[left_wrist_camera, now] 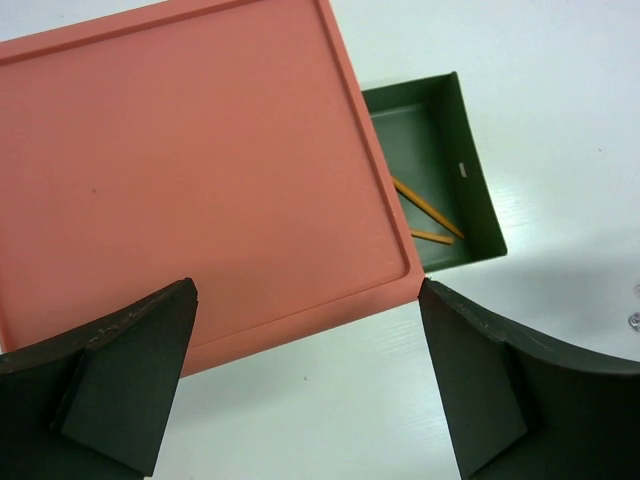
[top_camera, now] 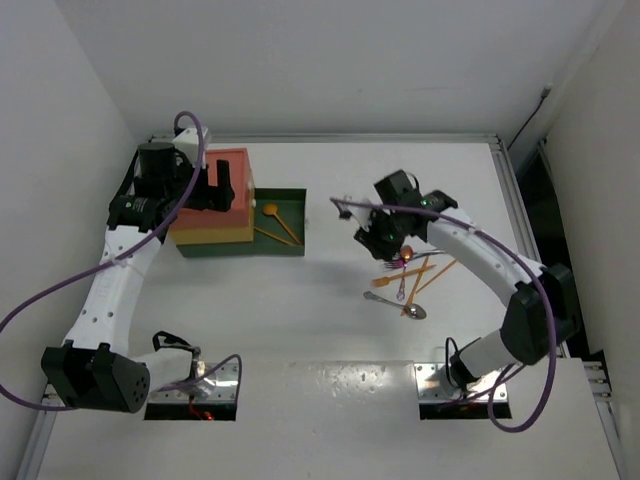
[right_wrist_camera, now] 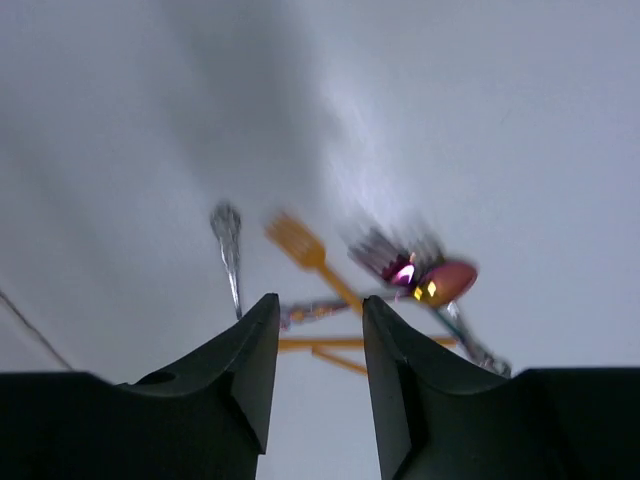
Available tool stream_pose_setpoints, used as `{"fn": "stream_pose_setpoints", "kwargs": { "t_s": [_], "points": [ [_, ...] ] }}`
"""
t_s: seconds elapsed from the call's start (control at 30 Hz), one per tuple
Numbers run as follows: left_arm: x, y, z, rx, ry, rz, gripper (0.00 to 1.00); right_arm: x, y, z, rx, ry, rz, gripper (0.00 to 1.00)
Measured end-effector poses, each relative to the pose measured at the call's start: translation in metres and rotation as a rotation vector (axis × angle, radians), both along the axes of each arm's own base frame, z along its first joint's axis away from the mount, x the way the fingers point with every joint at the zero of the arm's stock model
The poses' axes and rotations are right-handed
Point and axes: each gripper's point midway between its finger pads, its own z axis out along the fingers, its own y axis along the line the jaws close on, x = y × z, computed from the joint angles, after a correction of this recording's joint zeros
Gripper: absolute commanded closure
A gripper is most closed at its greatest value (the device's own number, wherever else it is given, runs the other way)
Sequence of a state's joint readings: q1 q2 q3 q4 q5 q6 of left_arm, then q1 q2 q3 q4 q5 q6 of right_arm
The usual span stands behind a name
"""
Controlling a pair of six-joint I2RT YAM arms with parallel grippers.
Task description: Sort the eating utensils into containers
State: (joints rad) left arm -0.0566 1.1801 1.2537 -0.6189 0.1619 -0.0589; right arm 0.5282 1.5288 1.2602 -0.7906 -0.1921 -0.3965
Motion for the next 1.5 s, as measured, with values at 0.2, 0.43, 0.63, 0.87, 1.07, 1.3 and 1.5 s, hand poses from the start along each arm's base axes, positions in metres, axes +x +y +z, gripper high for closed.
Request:
{"fn": "stream_pose_setpoints", "kwargs": {
  "t_s": [0.2,0.43,0.63,0.87,1.07,1.3,1.5],
  "points": [
    [0.000,-0.007,-0.002,-0.015,0.008,-0.037,0.00,-0.067,-0.092,-0.097,-0.316,0.149,0.111,0.61],
    [0.000,-0.009,-0.004,-0.021,0.014,-0.047,0.00,-0.046,-0.126,-0.115,-0.393,0.083,0.127,0.61],
    [0.001,-0.009,-0.005,-0.020,0.018,-0.046,0.00,-0.029,-0.141,-0.132,-0.404,0.097,0.114,0.57],
    [0.004,-0.008,-0.012,-0.017,0.038,-0.043,0.00,-0.012,-0.137,-0.139,-0.385,0.096,0.145,0.61],
    [0.006,-0.006,-0.016,-0.011,0.050,-0.034,0.00,0.000,-0.129,-0.140,-0.363,0.095,0.168,0.78],
    [0.006,-0.005,-0.017,-0.007,0.051,-0.027,0.00,-0.004,-0.127,-0.141,-0.357,0.111,0.198,0.96],
    [0.006,-0.004,-0.017,-0.005,0.051,-0.024,0.00,-0.025,-0.126,-0.128,-0.335,0.150,0.225,1.00]
  ]
}}
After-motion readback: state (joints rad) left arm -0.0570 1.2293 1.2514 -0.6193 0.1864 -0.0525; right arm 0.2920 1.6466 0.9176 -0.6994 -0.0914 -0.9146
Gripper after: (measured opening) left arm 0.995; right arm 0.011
